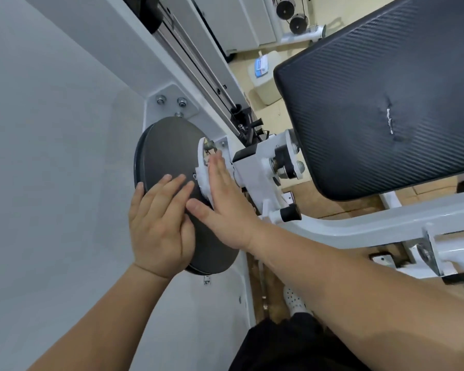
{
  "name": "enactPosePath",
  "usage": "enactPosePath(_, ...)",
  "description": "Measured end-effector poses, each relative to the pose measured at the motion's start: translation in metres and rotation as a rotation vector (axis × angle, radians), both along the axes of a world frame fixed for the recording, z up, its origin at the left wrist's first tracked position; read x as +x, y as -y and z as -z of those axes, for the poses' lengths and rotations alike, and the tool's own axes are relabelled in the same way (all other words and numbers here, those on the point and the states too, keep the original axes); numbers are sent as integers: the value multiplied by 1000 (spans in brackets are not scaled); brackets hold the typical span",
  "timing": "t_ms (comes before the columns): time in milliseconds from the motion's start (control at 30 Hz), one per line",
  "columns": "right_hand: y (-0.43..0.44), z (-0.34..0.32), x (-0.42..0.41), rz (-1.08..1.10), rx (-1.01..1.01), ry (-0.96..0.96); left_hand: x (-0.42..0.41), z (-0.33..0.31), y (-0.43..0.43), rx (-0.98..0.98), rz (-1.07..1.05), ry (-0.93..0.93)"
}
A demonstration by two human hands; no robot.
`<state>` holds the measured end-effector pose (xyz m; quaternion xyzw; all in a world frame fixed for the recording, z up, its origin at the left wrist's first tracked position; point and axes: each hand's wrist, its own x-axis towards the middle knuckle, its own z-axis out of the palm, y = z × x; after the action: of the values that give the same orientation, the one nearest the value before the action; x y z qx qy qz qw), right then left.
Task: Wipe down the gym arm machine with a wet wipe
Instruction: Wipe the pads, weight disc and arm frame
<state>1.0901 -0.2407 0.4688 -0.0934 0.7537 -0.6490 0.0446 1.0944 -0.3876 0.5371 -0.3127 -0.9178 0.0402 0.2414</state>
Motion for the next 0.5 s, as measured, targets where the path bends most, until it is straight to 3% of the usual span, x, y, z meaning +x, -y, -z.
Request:
enactPosePath(133, -1, 34, 44, -106, 62, 122, 0, 0, 2, -31, 0, 6)
enactPosePath(233, 3, 23, 41, -68, 3, 223, 0, 0, 1, -44, -4, 4)
enactPosePath(400, 4, 6, 47, -81, 53, 70, 1, 1, -1, -56, -21, -4)
enactPosePath(500, 4, 17, 71, -103, 105, 188, 2, 1, -1, -49, -21, -7)
